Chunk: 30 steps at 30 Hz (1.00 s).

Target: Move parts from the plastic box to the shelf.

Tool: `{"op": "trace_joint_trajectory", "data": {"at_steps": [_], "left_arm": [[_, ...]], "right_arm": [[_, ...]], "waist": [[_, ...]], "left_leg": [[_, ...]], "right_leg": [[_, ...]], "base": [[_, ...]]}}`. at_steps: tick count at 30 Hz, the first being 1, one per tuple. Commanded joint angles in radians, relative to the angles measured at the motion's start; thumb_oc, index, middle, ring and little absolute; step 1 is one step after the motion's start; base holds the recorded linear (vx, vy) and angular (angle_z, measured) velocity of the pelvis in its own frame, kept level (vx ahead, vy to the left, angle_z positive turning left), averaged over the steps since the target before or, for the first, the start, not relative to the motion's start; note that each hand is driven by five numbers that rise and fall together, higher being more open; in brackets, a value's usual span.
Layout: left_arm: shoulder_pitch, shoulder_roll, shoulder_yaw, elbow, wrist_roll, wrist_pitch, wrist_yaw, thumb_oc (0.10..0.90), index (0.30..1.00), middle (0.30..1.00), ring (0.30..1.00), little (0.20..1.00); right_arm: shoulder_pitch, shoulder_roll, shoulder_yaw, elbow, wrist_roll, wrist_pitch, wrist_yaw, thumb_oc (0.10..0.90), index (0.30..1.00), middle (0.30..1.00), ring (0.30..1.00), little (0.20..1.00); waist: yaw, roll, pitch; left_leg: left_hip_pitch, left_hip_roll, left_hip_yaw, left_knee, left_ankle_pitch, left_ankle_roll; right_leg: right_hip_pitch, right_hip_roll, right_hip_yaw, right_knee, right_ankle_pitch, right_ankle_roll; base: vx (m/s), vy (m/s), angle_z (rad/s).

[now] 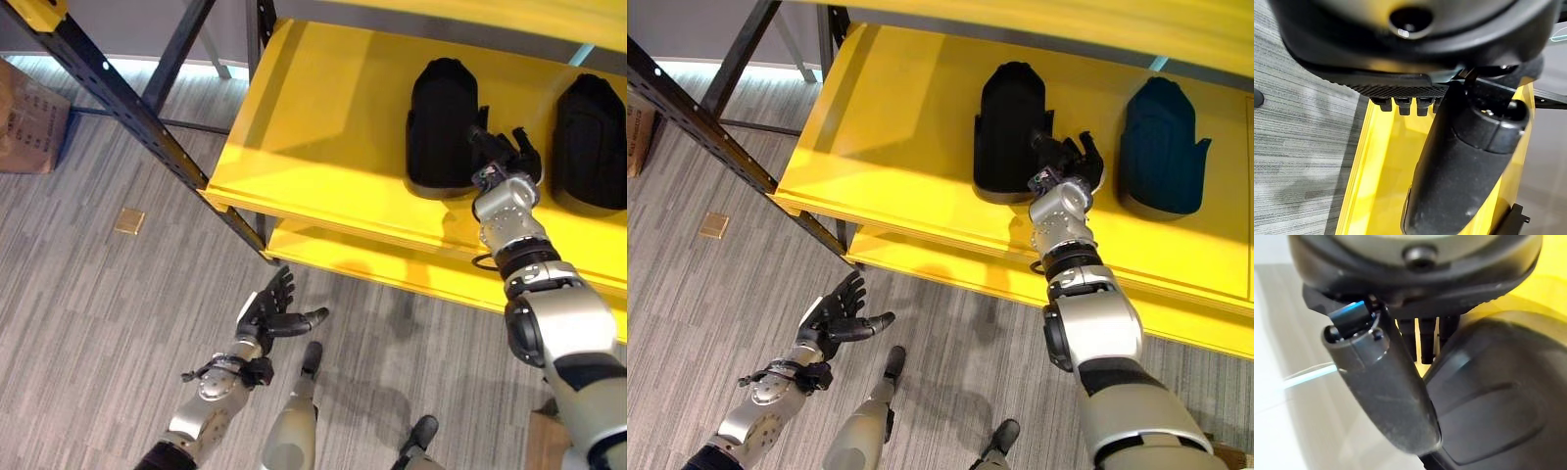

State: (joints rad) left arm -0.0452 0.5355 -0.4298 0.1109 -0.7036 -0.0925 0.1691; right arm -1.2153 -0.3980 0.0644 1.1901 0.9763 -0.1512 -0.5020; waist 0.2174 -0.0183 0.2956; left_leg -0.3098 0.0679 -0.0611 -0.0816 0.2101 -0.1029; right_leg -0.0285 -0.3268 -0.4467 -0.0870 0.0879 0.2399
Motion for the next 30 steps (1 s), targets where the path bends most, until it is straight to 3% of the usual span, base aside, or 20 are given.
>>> {"op": "trace_joint_trajectory", "data": {"at_steps": [1,18,30], "left_arm": [[-0.02,0.019,0.046,-0.068,-0.03,-0.102,0.009,0.9,1.0,1.0,1.0,1.0],[-0.005,0.014,0.058,-0.069,-0.027,-0.098,0.03,0.9,1.0,1.0,1.0,1.0],[0.008,0.013,0.069,-0.072,-0.019,-0.095,0.035,0.9,1.0,1.0,1.0,1.0]], "right_arm": [[-0.017,-0.029,0.033,-0.084,-0.025,-0.078,-0.021,0.9,1.0,1.0,1.0,1.0],[0.158,0.079,0.048,-0.464,-0.098,-0.139,-0.077,0.9,1.0,1.0,1.0,1.0],[0.202,0.104,0.063,-0.563,-0.138,-0.141,-0.081,0.9,1.0,1.0,1.0,1.0]], "waist": [[-0.012,-0.02,-0.003],[-0.051,-0.03,-0.001],[-0.059,-0.043,-0.006]], "left_leg": [[0.031,0.04,0.065,0.001,-0.071,0.023],[0.046,0.052,0.084,0.003,-0.074,0.024],[0.056,0.053,0.091,0.008,-0.081,0.027]], "right_leg": [[-0.004,-0.017,0.054,0.039,0.035,-0.027],[-0.018,-0.014,0.083,0.051,0.034,-0.033],[-0.014,-0.014,0.091,0.055,0.037,-0.034]], "base": [[0.0,0.0,0.0],[0.0,-0.002,-0.05],[0.0,0.0,-0.01]]}}
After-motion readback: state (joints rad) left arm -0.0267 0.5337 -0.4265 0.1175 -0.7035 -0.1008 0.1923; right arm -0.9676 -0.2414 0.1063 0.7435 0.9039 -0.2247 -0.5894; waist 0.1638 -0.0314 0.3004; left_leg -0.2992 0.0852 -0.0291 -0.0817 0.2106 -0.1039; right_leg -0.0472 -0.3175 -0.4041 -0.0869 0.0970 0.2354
